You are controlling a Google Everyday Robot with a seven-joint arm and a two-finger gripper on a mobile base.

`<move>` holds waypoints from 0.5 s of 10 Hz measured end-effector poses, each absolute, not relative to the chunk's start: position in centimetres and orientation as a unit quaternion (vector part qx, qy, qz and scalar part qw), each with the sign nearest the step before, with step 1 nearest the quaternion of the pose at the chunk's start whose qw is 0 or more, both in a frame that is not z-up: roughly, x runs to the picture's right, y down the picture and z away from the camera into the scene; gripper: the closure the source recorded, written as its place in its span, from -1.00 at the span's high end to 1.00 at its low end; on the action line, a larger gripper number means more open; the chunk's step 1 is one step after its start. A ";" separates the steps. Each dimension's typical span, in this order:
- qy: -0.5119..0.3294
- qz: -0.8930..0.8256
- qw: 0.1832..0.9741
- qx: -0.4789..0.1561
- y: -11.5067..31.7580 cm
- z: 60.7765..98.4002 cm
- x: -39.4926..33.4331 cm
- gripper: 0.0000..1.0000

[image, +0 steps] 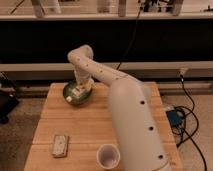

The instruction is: Place the bottle in the ceramic bowl

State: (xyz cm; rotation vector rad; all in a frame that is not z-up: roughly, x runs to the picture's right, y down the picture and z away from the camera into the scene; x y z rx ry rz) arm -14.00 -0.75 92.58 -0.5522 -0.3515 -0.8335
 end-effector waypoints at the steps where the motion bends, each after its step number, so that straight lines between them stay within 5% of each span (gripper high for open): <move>1: -0.164 -0.399 0.863 -0.262 -0.7 92.9 -14.3 -0.39; 5: -0.164 -0.405 0.866 -0.243 -0.6 93.5 -15.4 0.37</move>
